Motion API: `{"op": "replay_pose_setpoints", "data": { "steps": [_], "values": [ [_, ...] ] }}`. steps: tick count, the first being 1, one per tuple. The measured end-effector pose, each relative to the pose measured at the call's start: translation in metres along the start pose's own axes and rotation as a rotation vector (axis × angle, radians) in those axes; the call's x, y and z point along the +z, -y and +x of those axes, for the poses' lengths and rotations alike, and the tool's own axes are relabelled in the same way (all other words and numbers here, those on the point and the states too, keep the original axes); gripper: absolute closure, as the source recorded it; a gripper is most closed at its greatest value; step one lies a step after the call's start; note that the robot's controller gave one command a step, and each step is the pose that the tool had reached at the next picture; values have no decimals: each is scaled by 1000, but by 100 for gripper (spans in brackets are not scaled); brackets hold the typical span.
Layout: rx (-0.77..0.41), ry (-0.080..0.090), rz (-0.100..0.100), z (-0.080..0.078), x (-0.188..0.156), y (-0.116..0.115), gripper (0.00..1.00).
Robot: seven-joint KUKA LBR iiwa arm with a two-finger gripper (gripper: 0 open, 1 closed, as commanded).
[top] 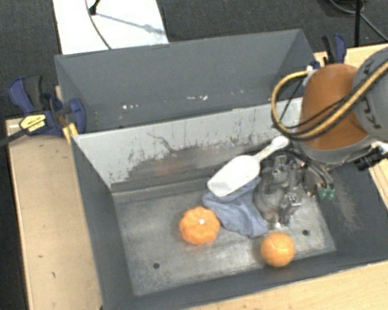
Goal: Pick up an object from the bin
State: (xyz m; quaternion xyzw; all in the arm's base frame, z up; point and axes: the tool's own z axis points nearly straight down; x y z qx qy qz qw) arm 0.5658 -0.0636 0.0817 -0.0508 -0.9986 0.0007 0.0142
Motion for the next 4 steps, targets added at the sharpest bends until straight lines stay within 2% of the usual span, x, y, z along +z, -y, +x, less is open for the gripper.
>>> {"op": "replay_pose_setpoints", "data": {
  "steps": [1, 2, 3, 4],
  "values": [
    [-1, 0, 0, 0, 0, 0, 100],
    [-3, 15, -3, 7, -30, 0, 100],
    [-5, 28, -3, 5, -78, 0, 100],
    [8, 28, -3, 7, -142, -1, 100]
  ]
}}
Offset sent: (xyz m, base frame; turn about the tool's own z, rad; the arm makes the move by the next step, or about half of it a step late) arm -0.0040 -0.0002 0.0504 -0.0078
